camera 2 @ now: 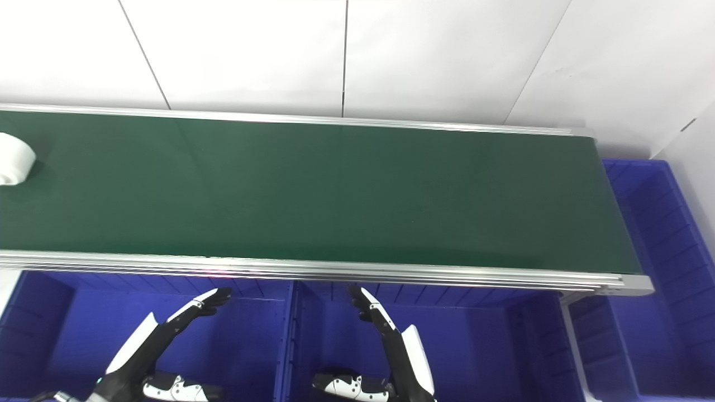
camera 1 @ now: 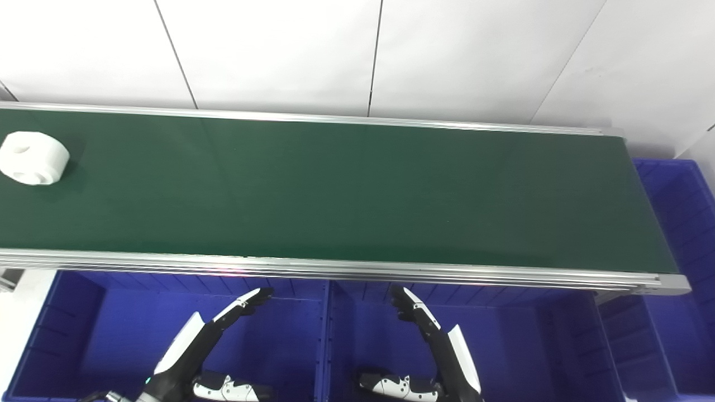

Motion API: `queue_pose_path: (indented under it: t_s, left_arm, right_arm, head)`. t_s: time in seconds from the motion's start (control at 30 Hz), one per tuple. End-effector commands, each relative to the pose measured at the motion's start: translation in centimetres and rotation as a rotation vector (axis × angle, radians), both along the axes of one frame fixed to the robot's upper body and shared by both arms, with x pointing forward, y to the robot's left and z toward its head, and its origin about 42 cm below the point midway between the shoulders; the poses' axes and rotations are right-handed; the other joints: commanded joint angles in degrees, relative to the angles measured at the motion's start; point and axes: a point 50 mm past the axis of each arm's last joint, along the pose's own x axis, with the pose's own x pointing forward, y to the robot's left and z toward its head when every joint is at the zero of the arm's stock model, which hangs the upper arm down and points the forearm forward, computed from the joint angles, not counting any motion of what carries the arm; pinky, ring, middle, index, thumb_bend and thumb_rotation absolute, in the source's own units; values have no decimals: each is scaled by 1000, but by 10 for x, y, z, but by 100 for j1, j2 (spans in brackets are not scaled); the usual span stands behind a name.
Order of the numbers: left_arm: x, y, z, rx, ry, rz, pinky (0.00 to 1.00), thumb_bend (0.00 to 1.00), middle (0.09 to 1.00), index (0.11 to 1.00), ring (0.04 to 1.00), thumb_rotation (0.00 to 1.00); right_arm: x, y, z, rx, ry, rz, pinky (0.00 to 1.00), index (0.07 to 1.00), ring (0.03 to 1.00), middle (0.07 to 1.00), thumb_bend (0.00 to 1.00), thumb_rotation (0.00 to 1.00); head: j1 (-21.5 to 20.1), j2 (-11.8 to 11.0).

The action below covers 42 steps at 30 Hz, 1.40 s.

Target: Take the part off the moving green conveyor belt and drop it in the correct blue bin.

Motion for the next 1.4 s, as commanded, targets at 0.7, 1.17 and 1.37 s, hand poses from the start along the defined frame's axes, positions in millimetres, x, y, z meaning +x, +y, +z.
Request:
queue_pose_path:
  t_s: [0.7, 1.17, 1.37]
  left_arm:
    - [10, 6, 5, -84, 12, 18, 845, 766, 916, 920, 886, 497]
    - [14, 6, 0, -92, 34, 11, 832, 771, 914, 920, 878, 488]
    - [15, -1, -11, -68, 48, 11, 804, 797, 890, 895, 853, 486]
  right_arm:
    - [5, 5, 4, 0, -27, 35, 819, 939, 893, 937, 862, 273]
    - [5, 5, -2, 0, -21, 44, 824, 942, 893, 937, 855, 293]
    - [5, -3, -16, -11, -6, 37, 812, 946, 887, 933, 856, 303]
  head:
    - [-42, 9]
    - [234, -296]
    - [1161, -969]
